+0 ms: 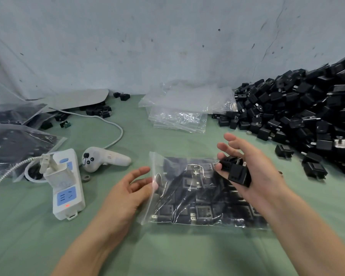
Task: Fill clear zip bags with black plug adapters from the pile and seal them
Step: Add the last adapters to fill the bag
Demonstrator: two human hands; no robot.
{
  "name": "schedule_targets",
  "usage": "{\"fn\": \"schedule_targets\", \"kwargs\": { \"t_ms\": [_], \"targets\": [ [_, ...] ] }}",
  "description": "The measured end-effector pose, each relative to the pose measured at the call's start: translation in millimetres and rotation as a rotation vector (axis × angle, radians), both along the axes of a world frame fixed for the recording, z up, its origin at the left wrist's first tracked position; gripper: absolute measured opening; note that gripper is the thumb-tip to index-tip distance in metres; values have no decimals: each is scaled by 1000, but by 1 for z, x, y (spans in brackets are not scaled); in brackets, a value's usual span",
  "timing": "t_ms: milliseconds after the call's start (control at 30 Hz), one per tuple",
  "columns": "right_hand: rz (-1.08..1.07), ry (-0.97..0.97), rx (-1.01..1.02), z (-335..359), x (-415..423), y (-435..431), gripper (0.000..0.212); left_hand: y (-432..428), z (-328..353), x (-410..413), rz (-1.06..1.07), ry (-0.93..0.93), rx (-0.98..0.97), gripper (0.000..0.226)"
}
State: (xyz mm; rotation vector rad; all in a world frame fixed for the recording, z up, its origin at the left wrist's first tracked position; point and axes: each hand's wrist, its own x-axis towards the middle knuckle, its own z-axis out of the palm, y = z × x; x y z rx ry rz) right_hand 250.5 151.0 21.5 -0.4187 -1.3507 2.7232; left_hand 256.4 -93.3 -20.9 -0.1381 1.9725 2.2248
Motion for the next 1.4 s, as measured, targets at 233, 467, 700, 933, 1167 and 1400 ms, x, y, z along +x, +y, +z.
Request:
{"fn": "schedule_targets", "kwargs": {
  "t_ms": [233,467,700,933,1167,1400],
  "targets": [
    [-2,-26,-13,-3,0,0,23,2,5,1,63,25,22,27],
    [35,-73,-170,0,3,-2,23,11,6,-2,-45,64,-257,49],
    [87,-105,-285,3,3,6,25,6,9,-2,-88,102,-314,63],
    [487,-145,-134,-5,17,-12,27,14,13,1,-92,98,-212,57],
    [392,-151,-342,-5,16,-15,23,12,18,-1,-92,86,-197,51],
    [257,-129,-487,-7,11,-26,19,-5,21,-4,254,259,-520,27]
  ]
}}
